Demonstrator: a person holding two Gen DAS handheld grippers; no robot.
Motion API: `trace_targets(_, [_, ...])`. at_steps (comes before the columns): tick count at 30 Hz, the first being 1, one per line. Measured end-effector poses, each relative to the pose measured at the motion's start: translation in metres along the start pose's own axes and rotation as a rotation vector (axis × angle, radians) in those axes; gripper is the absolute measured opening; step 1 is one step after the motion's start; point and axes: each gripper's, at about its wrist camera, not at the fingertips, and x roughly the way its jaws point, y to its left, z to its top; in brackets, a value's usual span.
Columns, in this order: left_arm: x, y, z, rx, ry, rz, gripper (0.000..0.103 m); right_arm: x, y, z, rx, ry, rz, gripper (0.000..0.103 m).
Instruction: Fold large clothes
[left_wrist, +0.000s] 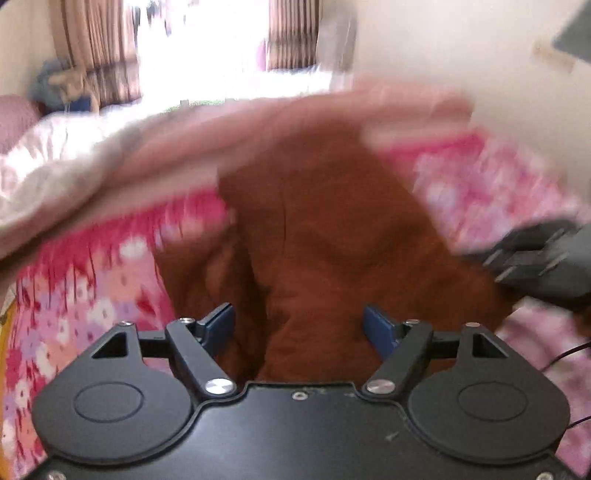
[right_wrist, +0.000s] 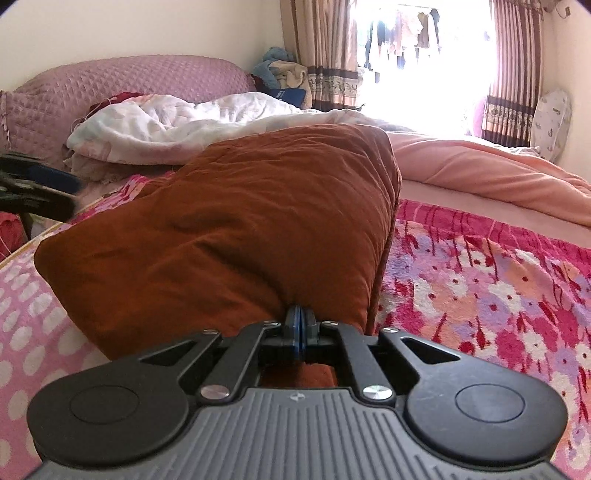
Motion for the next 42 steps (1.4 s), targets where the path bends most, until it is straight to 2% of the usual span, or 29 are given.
trace_targets(2, [0.029, 0.006, -0.005, -0.061, 0.081, -0.021, 0.082, -0.001, -0.002, 0.001, 0.001, 0.002, 0.005, 0.006])
trace_targets(6, [0.041, 0.030, -0.016, -0.175, 0.076, -0.088, 0.085, -0.008, -0.009, 0.005, 0.014, -0.016, 0.034, 0.010])
trace_targets(7, [0.042, 0.032, -0.017, -0.182, 0.077, -0.096, 0.085, -0.010, -0.016, 0.009, 0.039, -0.036, 0.055, 0.013])
trace_targets(9, [0.044, 0.031, -0.016, -0.174, 0.083, -0.092, 0.087, -0.010, -0.027, 0.018, 0.092, -0.060, 0.093, 0.014])
trace_targets(12, [0.051, 0.027, -0.013, -0.149, 0.086, -0.067, 0.095, 0.003, -0.038, 0.034, 0.111, -0.082, 0.087, 0.014])
trace_targets(15, [0.056, 0.028, -0.012, -0.151, 0.085, -0.058, 0.098, 0.029, -0.046, 0.046, 0.124, -0.053, 0.108, 0.014])
trace_targets(21, [0.065, 0.037, -0.008, -0.190, 0.082, -0.067, 0.100, 0.080, -0.045, 0.047, 0.090, 0.115, 0.107, 0.013])
trace_targets(24, [0.063, 0.044, -0.001, -0.235, 0.100, -0.082, 0.099, 0.092, -0.045, 0.047, 0.098, 0.130, 0.113, 0.013])
trace_targets(26, [0.053, 0.054, 0.008, -0.280, 0.106, -0.123, 0.097, 0.087, -0.045, 0.053, 0.096, 0.139, 0.114, 0.013])
trace_targets(28, [0.041, 0.066, 0.021, -0.298, 0.076, -0.138, 0.097, 0.071, -0.046, 0.064, 0.071, 0.109, 0.119, 0.013])
trace_targets(31, [0.033, 0.073, 0.044, -0.266, 0.059, -0.072, 0.096, 0.057, -0.063, 0.088, 0.143, 0.024, 0.125, 0.013])
trace_targets(33, [0.041, 0.078, 0.058, -0.270, 0.068, -0.032, 0.096, 0.063, -0.072, 0.099, 0.176, 0.015, 0.131, 0.013])
trace_targets(38, [0.089, 0.084, 0.063, -0.307, 0.174, -0.017, 0.099, 0.112, -0.073, 0.101, 0.194, 0.126, 0.111, 0.013])
trace_targets(40, [0.104, 0.084, 0.052, -0.308, 0.184, -0.005, 0.102, 0.134, -0.069, 0.089, 0.179, 0.212, 0.095, 0.013])
trace_targets(42, [0.110, 0.079, 0.043, -0.287, 0.179, 0.010, 0.103, 0.146, -0.068, 0.076, 0.189, 0.228, 0.068, 0.012])
